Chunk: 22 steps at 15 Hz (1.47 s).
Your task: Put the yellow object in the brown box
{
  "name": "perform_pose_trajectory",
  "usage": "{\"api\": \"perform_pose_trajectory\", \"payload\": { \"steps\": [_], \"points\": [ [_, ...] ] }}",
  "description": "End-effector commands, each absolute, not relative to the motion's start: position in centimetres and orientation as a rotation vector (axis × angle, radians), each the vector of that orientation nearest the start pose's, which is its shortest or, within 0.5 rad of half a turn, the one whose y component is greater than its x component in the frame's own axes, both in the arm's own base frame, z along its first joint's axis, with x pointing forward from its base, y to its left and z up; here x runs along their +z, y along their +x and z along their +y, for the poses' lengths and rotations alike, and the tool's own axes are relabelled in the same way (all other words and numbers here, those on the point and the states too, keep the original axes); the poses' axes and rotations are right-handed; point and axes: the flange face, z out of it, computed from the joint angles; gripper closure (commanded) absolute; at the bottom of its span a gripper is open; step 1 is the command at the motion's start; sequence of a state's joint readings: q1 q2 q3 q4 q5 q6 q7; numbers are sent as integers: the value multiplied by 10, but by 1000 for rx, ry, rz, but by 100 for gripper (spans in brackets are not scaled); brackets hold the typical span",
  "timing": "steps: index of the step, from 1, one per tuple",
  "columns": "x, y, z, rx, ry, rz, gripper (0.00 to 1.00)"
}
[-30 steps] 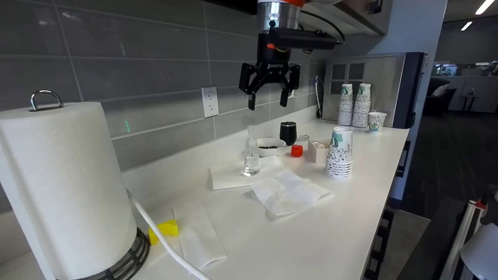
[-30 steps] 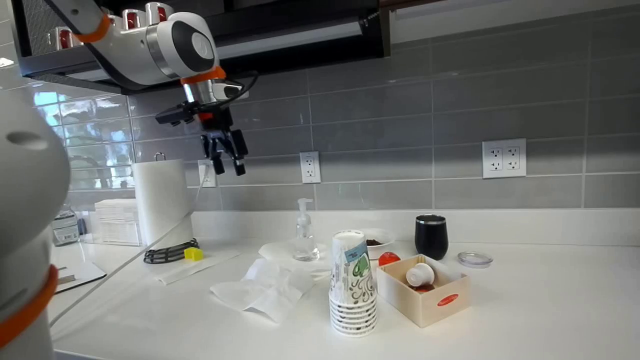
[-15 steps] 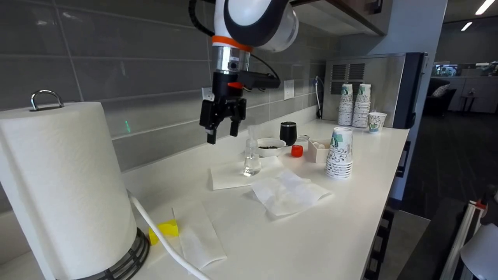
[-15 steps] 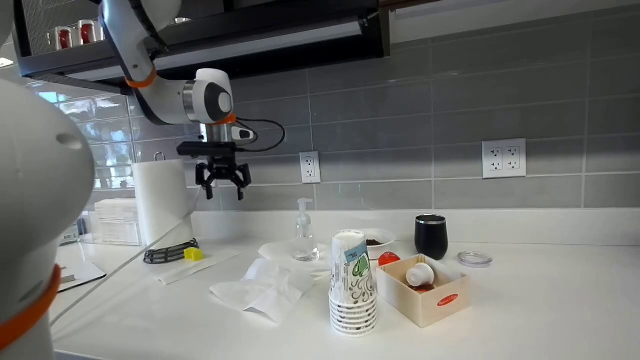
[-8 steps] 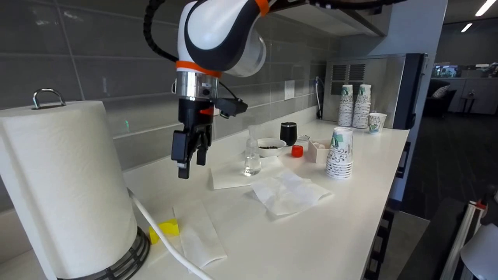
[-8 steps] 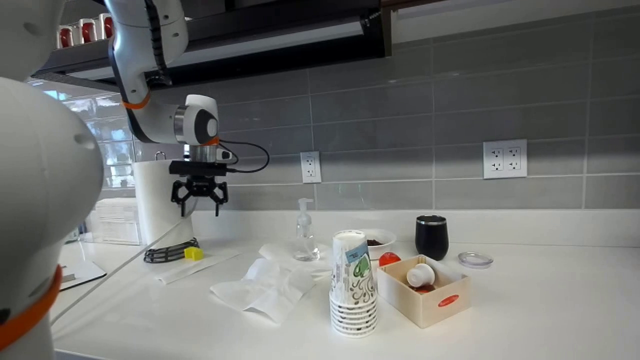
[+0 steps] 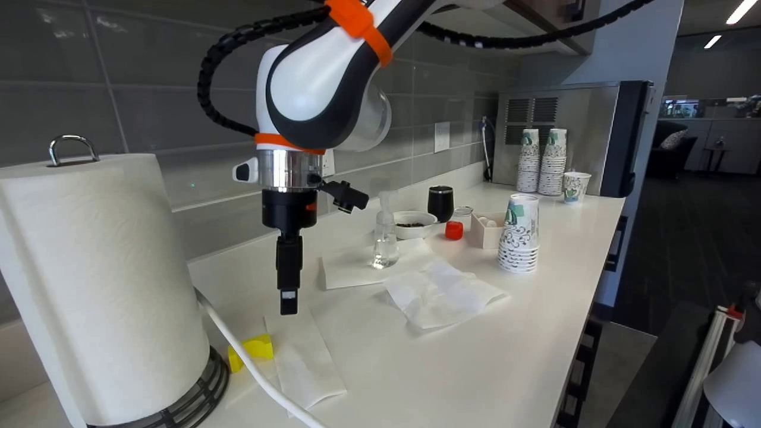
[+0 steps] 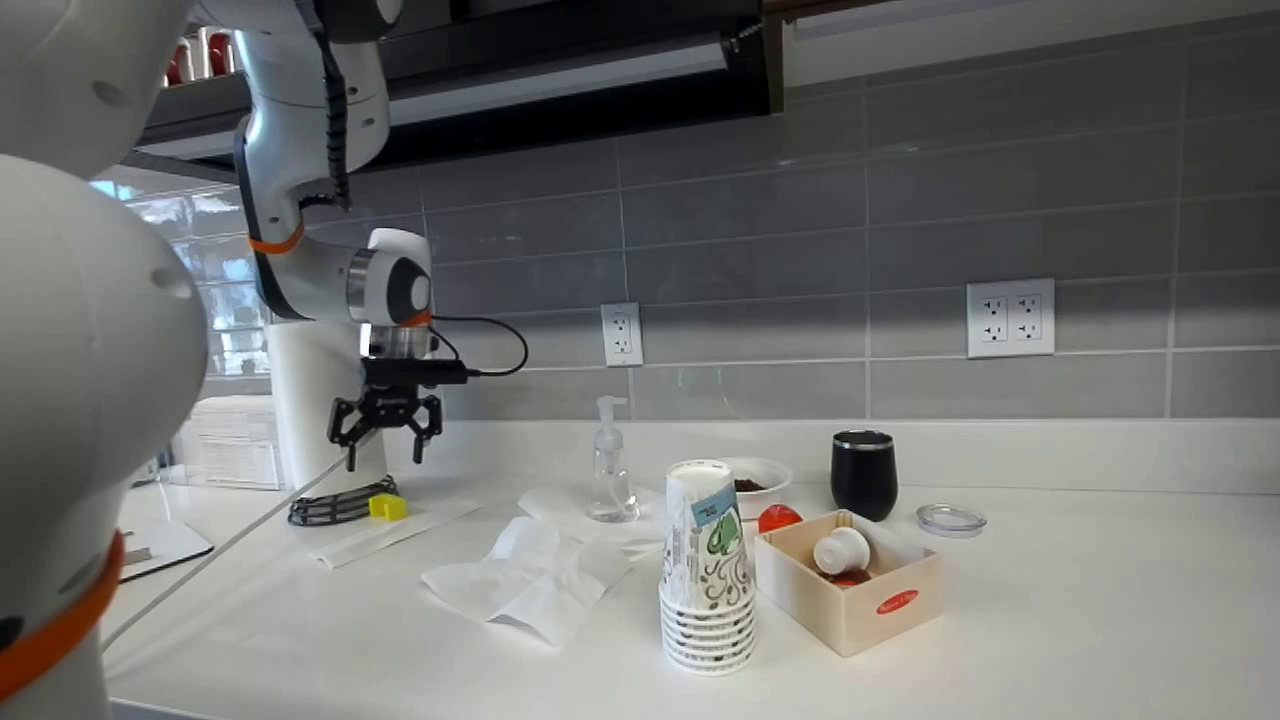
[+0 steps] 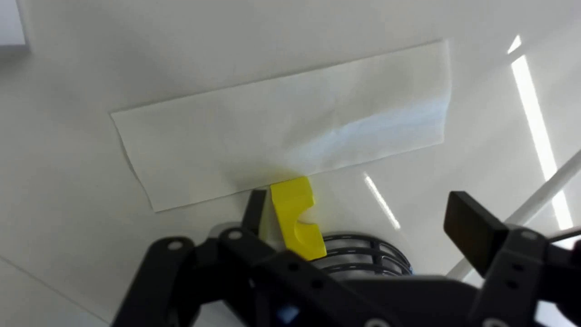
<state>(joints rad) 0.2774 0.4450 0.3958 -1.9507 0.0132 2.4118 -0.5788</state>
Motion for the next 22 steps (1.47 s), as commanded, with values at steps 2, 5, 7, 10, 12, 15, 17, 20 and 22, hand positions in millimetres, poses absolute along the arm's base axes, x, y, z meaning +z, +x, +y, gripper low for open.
{"api": "perform_pose_trajectory", "payload": {
  "steps": [2,5,7,10,12,15,17,20,22],
  "points": [
    [258,512,387,-115,-2264,-1886,0],
    [247,519,394,-181,-2185,-1924,0],
    [238,520,399,-211,-2146,-1939,0],
    [220,519,406,-229,-2099,-1953,0],
    [211,518,409,-247,-2078,-1952,0],
    [201,520,412,-273,-2068,-1947,0],
    [196,522,413,-288,-2068,-1942,0],
    [191,525,414,-288,-2072,-1937,0],
    [190,526,415,-291,-2070,-1941,27]
  ]
}}
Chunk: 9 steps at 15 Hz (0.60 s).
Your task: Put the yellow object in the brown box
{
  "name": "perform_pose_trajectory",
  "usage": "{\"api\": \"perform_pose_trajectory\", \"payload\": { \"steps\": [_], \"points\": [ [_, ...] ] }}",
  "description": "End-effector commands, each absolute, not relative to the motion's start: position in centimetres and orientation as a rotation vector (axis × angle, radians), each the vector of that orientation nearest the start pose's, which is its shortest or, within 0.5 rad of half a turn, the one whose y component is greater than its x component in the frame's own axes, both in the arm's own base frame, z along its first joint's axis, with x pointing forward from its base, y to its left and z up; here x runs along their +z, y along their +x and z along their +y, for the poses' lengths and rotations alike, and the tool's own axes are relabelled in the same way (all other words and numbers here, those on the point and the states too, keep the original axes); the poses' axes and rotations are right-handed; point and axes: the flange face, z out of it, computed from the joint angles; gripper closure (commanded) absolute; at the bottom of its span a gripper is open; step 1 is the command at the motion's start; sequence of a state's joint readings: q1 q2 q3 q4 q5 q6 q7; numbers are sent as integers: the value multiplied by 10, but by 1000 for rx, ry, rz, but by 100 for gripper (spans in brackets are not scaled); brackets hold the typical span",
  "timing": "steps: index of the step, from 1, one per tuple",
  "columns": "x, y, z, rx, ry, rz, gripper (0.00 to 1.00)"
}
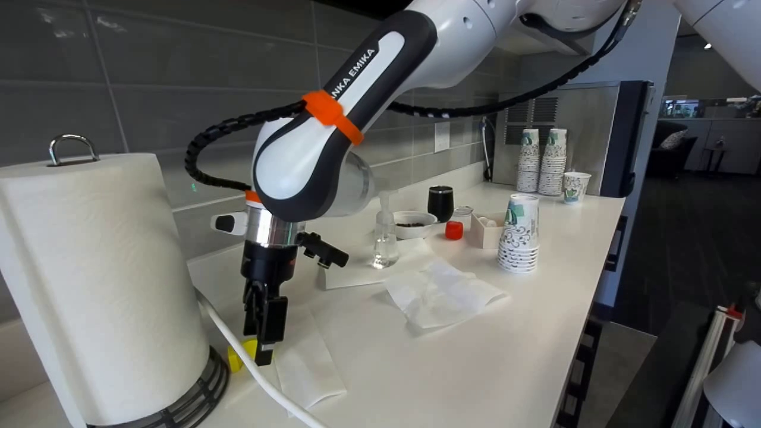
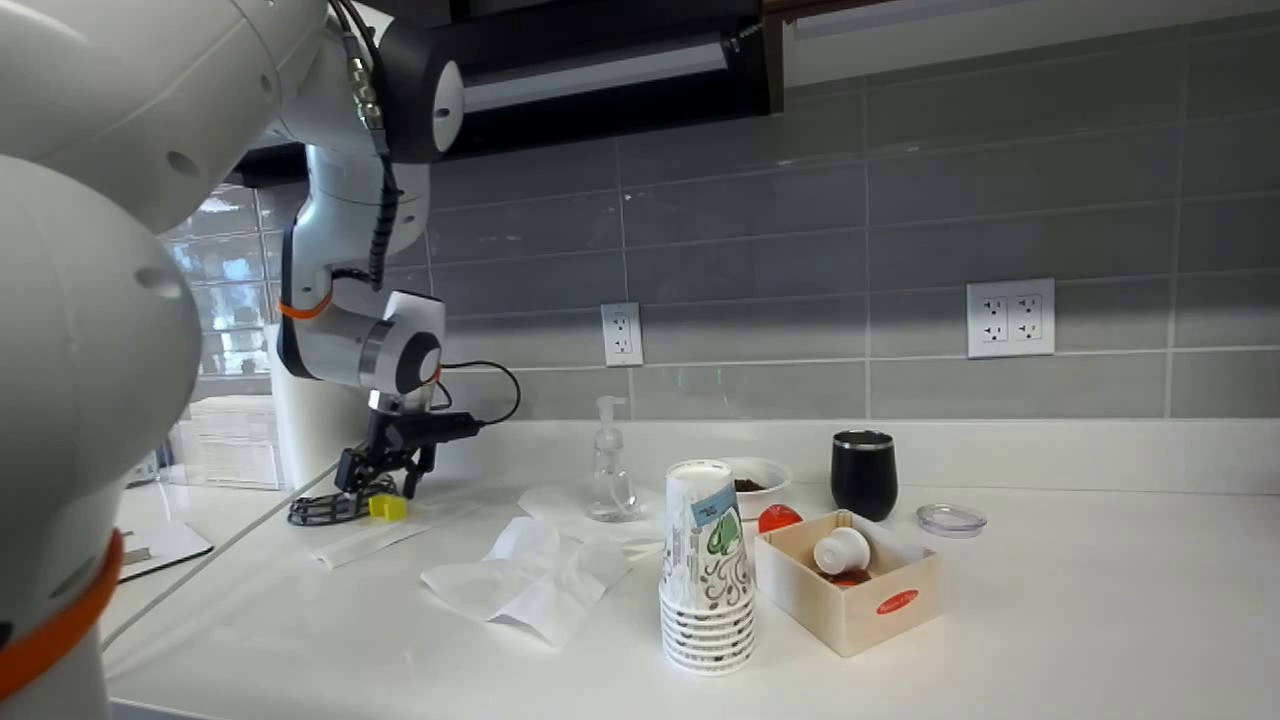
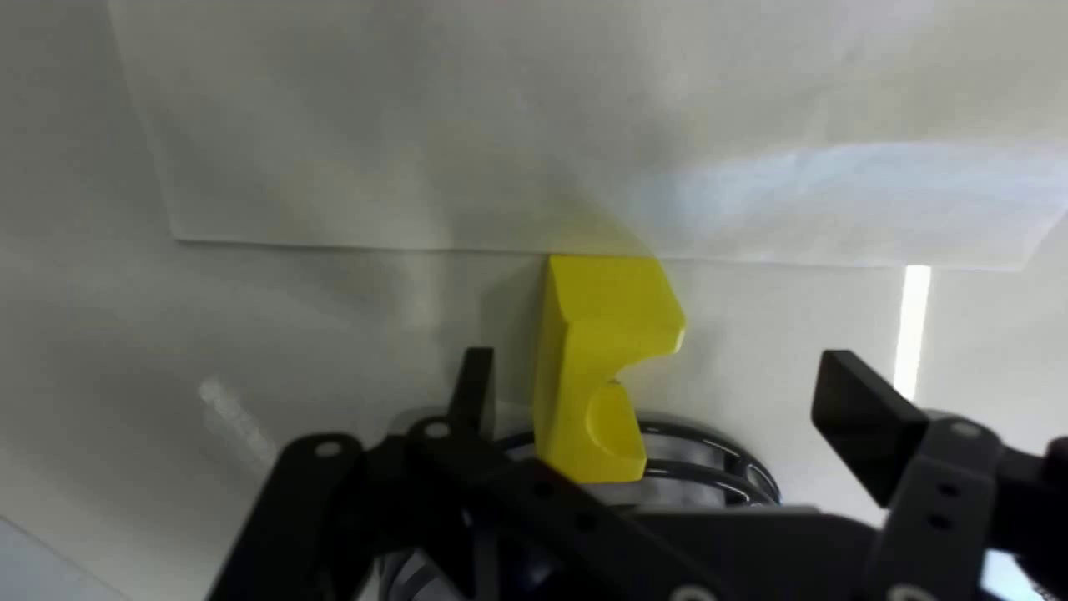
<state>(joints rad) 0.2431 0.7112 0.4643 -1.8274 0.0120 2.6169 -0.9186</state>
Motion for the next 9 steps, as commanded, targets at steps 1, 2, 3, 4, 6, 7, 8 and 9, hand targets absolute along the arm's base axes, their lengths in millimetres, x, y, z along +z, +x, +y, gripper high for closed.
{"api": "perform_pose_trajectory", "payload": {
  "steps": [1,2,3,4,6,7,8,9],
  "points": [
    [190,527,415,-293,-2069,-1941,34],
    [189,528,416,-294,-2067,-1942,42],
    [188,528,416,-295,-2066,-1942,51],
    [187,529,416,-298,-2067,-1942,58],
    [186,530,416,-305,-2069,-1939,74],
    [186,531,416,-309,-2070,-1937,81],
    [185,531,415,-313,-2073,-1935,89],
    [184,531,415,-316,-2076,-1932,96]
  ]
}}
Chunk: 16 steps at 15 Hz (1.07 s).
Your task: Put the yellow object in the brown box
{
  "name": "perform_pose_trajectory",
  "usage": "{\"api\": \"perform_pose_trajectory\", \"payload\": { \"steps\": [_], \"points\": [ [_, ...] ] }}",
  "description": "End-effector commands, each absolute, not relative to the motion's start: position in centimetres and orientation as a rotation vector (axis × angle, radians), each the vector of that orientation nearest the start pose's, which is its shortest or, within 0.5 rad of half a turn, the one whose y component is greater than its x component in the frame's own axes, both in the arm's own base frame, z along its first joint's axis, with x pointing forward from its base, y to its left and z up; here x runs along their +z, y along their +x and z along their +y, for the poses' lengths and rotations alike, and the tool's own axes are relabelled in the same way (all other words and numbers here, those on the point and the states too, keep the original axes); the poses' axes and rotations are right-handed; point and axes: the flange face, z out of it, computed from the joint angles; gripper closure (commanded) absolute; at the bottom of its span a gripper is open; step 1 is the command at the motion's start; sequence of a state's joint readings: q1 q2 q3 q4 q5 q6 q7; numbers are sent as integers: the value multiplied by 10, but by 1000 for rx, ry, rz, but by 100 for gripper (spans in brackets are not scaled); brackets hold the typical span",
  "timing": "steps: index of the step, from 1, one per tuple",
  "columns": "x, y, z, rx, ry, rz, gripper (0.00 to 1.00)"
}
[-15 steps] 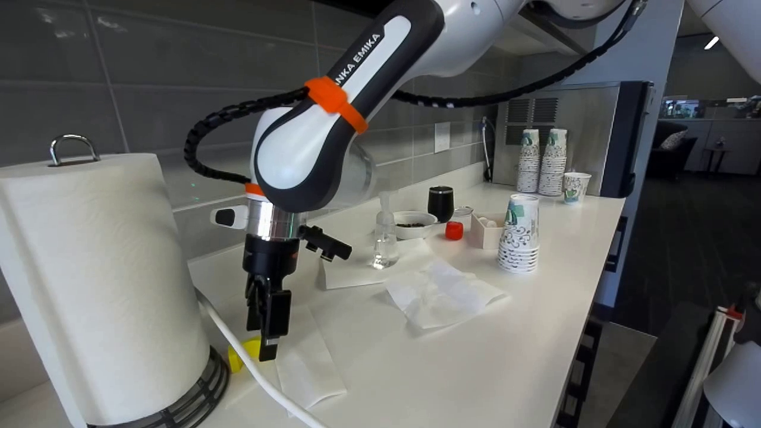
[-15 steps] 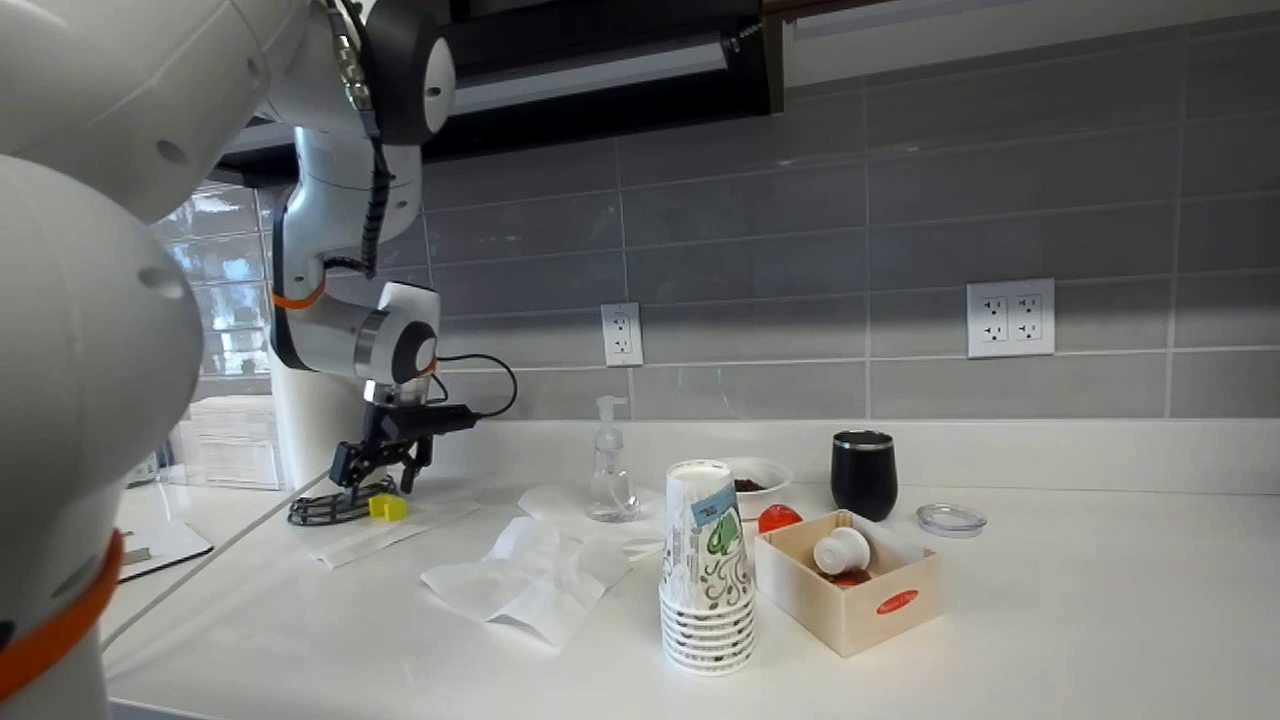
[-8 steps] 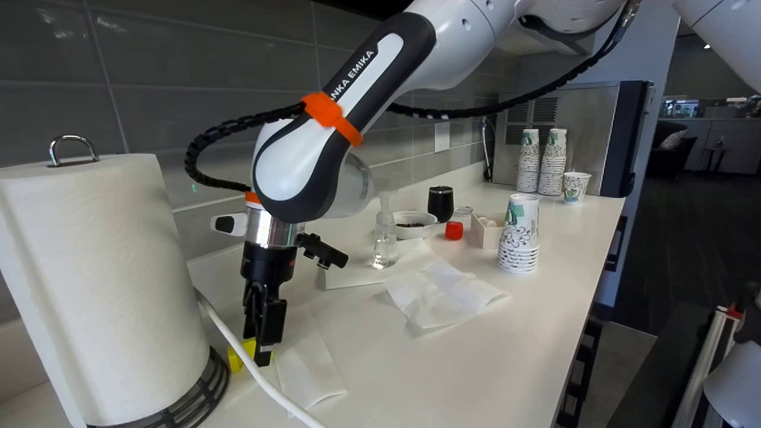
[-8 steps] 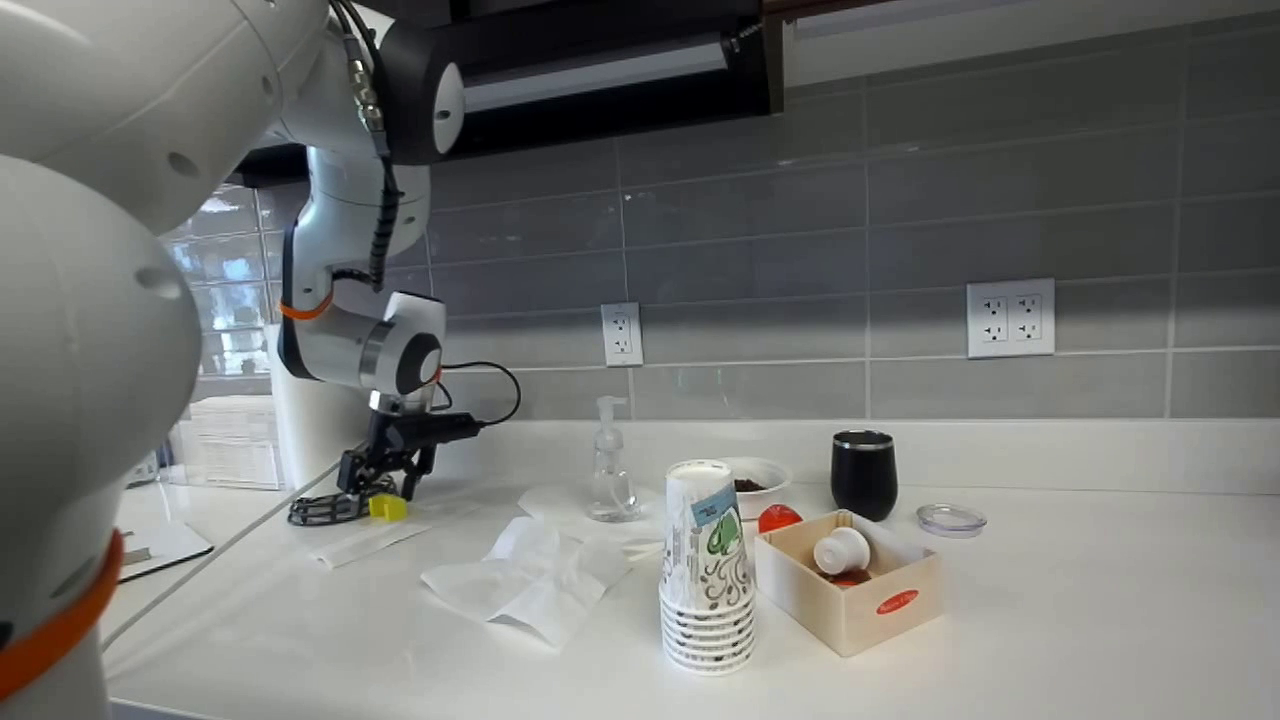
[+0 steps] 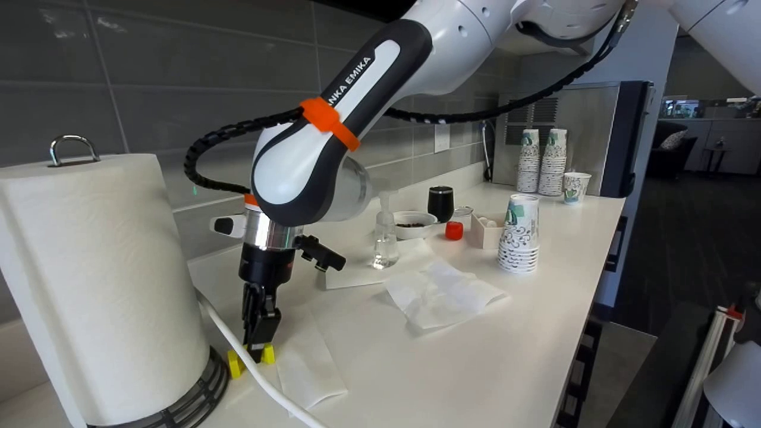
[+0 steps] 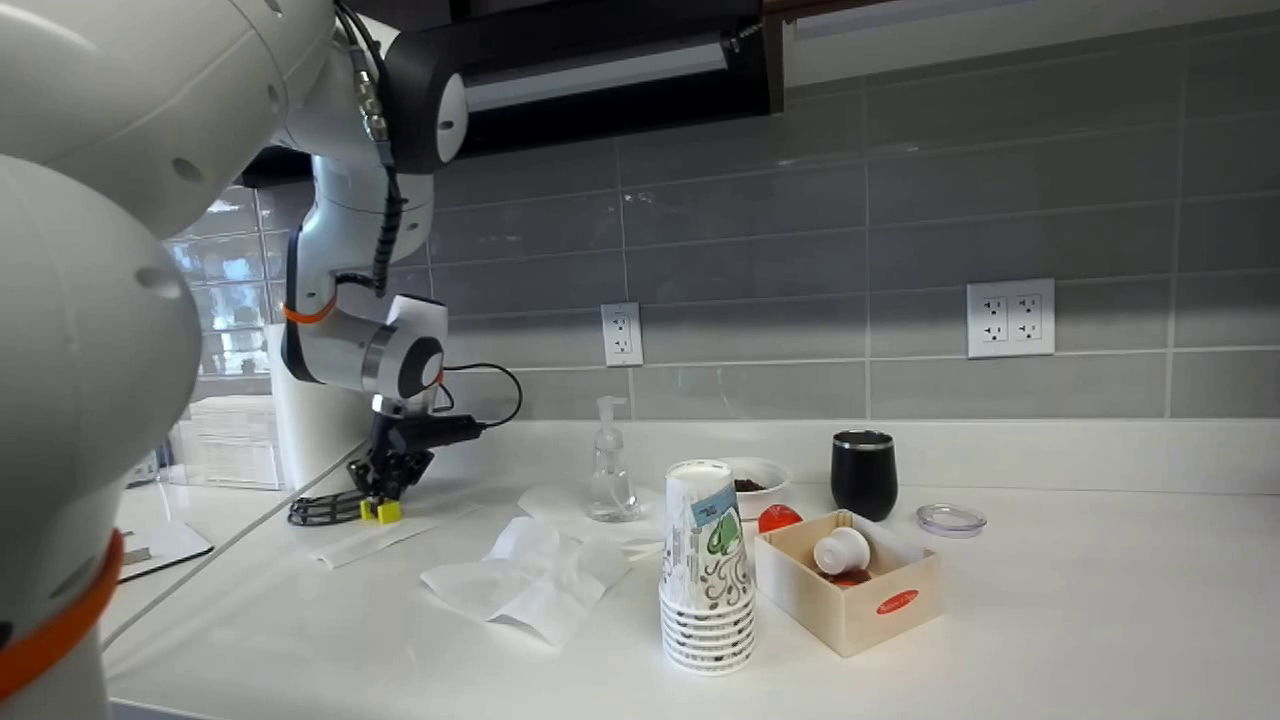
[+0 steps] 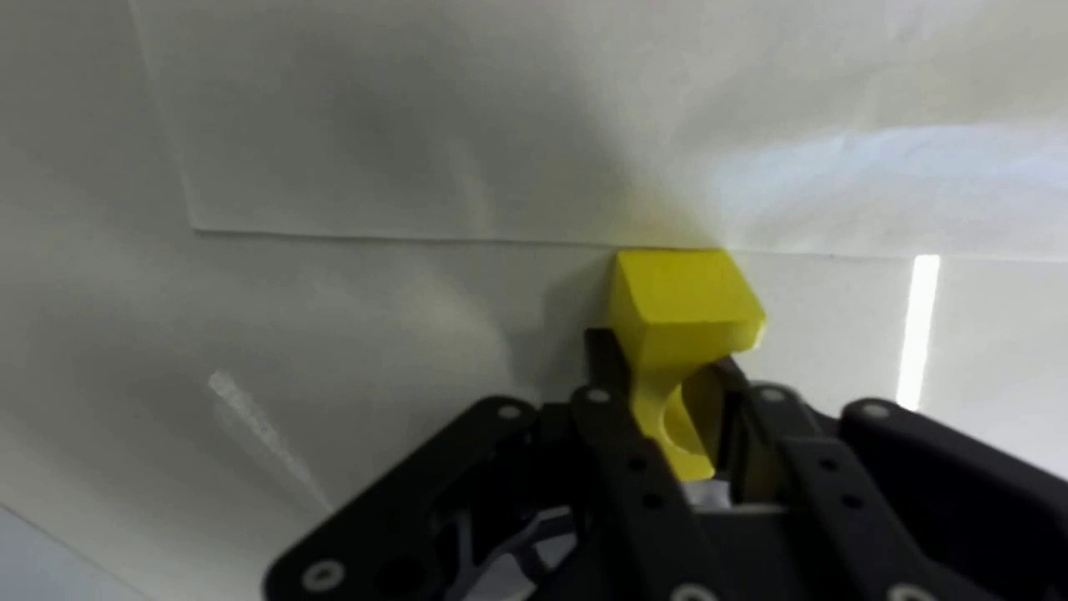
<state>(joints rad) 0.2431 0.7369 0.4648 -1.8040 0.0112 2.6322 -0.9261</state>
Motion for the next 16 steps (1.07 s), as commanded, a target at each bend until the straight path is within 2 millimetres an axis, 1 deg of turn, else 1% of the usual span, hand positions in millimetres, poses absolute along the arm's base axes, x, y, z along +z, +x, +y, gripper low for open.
{"api": "perform_pose_trajectory", "payload": {
  "steps": [1,3,4,6,10,12,13,14,16],
  "points": [
    [184,531,415,-322,-2081,-1928,100],
    [187,531,414,-326,-2096,-1905,95],
    [191,531,413,-325,-2104,-1893,95],
    [205,530,408,-323,-2132,-1873,95],
    [254,521,394,-360,-2280,-1773,95],
    [275,514,386,-369,-2358,-1672,95],
    [283,510,380,-350,-2408,-1606,95],
    [288,506,374,-326,-2454,-1545,95],
    [292,495,356,-271,-2531,-1415,95]
  ]
}}
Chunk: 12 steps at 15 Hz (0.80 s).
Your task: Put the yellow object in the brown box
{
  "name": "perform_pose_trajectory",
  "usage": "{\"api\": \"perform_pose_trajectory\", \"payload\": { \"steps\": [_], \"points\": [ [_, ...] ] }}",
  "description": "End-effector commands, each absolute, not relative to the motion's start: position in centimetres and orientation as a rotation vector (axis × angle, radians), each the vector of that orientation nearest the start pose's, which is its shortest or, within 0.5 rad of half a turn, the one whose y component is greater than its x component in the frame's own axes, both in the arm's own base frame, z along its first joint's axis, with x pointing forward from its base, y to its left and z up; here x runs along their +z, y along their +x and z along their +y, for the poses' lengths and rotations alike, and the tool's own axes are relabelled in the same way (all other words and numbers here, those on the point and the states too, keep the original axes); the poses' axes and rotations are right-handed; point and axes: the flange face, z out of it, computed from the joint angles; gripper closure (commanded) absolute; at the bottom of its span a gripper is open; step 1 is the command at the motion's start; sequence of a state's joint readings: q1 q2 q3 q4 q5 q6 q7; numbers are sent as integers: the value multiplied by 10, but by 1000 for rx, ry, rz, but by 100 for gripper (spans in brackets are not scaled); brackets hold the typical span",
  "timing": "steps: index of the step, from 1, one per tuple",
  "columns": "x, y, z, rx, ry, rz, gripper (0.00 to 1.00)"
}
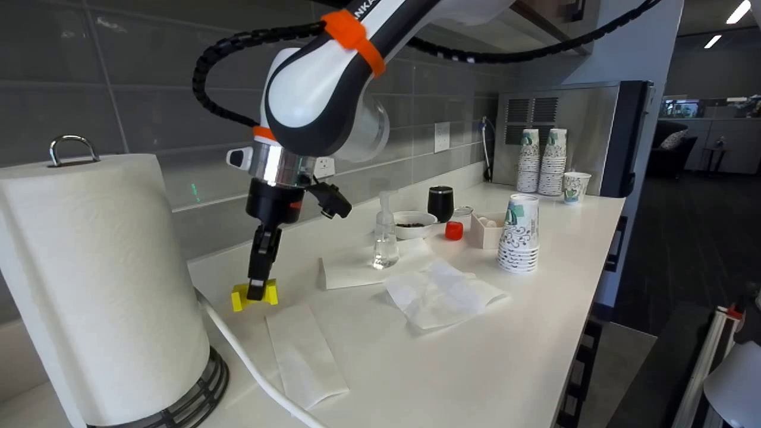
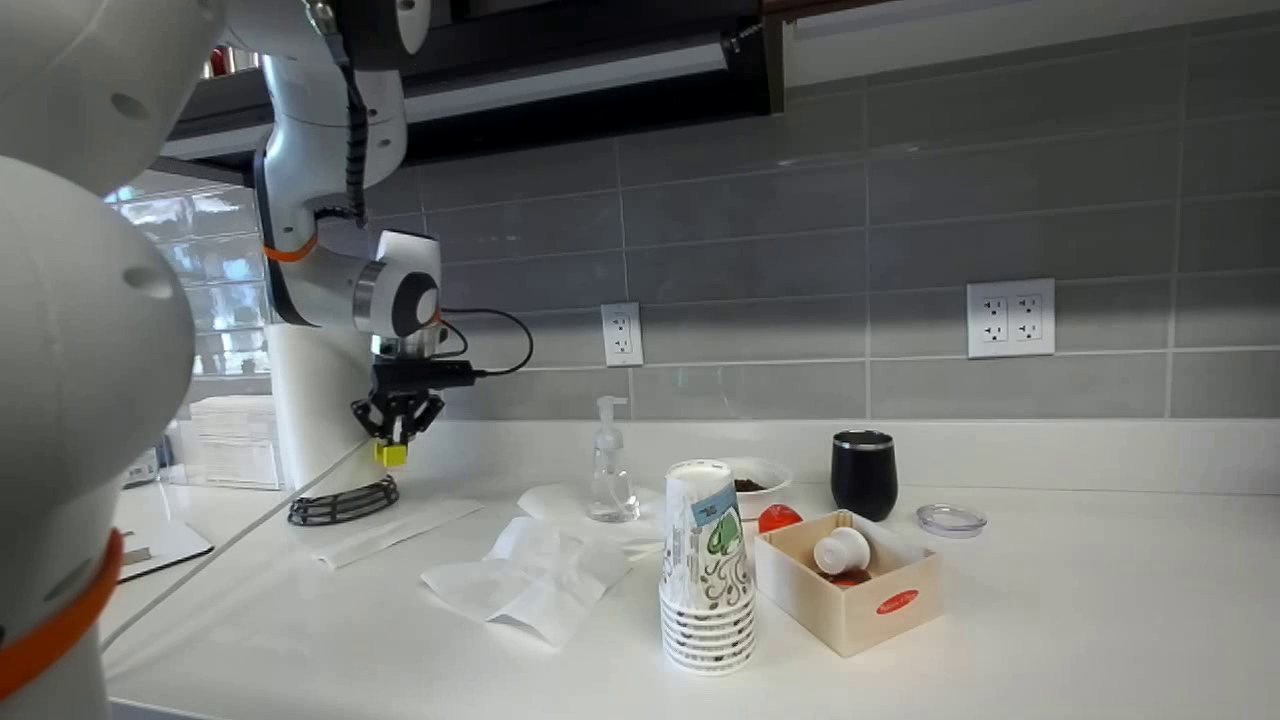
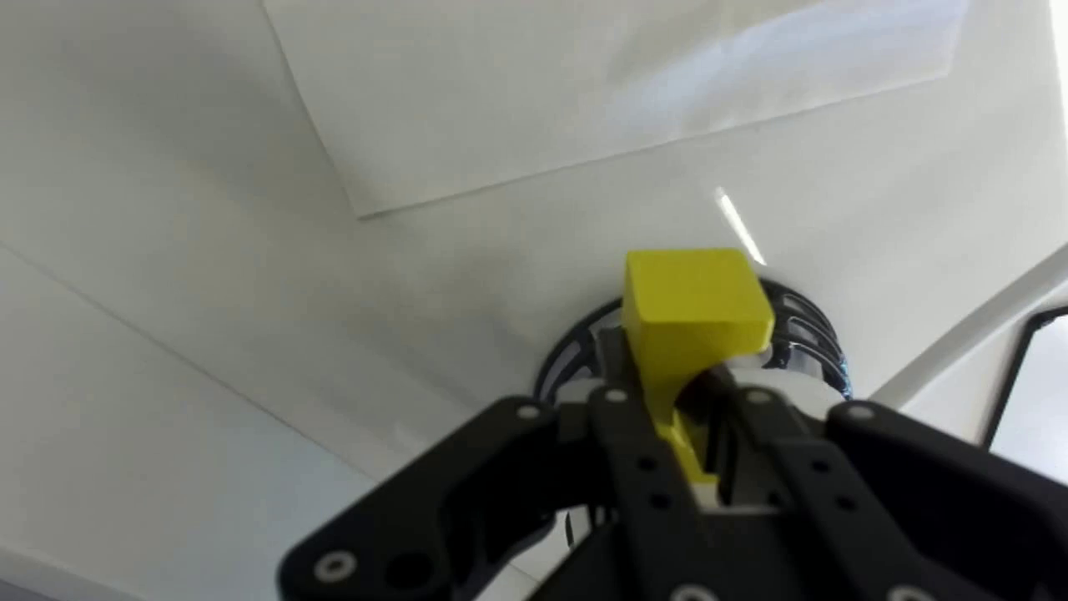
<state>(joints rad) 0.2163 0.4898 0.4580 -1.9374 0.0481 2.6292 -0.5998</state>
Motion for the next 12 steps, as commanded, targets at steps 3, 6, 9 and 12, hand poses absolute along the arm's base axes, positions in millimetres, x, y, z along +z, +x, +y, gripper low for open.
{"api": "perform_pose_trajectory", "payload": {
  "steps": [3,6,9,12],
  "points": [
    [288,474,318,-221,-2636,-1207,95],
    [282,457,274,-181,-2708,-977,95],
    [286,443,231,-188,-2731,-728,95],
    [300,430,190,-236,-2733,-464,95]
  ]
}}
